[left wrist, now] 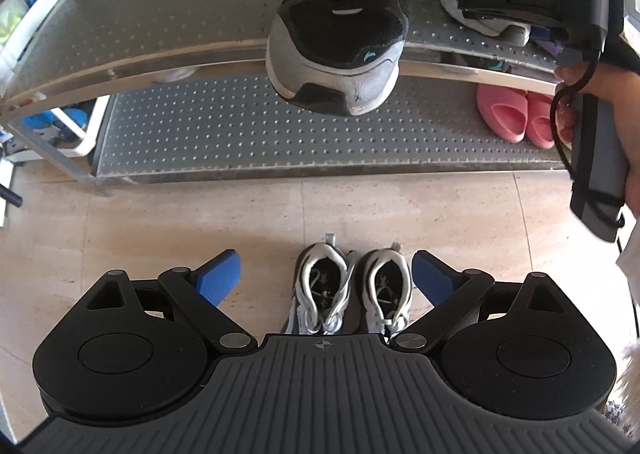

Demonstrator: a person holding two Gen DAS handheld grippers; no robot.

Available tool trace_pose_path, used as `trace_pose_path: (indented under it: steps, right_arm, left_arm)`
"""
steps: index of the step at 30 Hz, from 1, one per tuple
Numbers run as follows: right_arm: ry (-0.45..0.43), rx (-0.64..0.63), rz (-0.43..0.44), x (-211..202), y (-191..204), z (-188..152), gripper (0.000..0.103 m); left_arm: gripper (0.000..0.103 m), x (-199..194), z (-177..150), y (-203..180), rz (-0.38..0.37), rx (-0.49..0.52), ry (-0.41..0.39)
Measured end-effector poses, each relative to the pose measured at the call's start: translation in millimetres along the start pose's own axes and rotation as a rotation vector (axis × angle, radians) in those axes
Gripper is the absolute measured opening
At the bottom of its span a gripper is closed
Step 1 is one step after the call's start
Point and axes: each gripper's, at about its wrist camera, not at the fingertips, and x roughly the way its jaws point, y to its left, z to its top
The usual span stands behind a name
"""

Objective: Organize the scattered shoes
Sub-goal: 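Open the right tool and withdraw it from the black-teal sneakers, then push the black-teal sneakers into line on the shelf with the right tool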

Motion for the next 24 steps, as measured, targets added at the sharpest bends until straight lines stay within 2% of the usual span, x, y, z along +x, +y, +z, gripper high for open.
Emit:
trace_pose_path:
  steps: [4, 7, 10, 15, 16, 19, 24]
  right_arm:
    - [0.041, 0.077, 0.028, 0, -8, 2, 0.076]
    - [0.021, 0.18, 0.08, -29, -13, -9, 0.085]
    - [-0.015, 0.166, 0.164, -67, 0, -25, 0.087]
    - [-0.051, 0.031, 0.293, -115, 58, -47, 0.091]
    - [-0.059, -0.003, 0.296, -118, 68, -49, 0.092]
    - [-0.081, -0.107, 0.28, -124, 101, -57, 0.093]
    - [-0.077, -0.121, 0.203, -114, 129, -64, 0.094]
  left_arm:
    - [0.096, -3, -2, 3, 0.003, -0.001, -0.008]
    - [0.096, -12, 1, 18, 0.012, -0.039, -0.027]
    - [0.096, -25, 3, 38, 0.039, -0.1, -0.068]
    - [0.096, -45, 1, 73, 0.123, -0.187, -0.144]
    - [0.096, -49, 0, 85, 0.154, -0.215, -0.156]
    - [0.096, -52, -3, 105, 0.183, -0.261, -0.158]
    - [0.096, -57, -5, 127, 0.195, -0.304, -0.156]
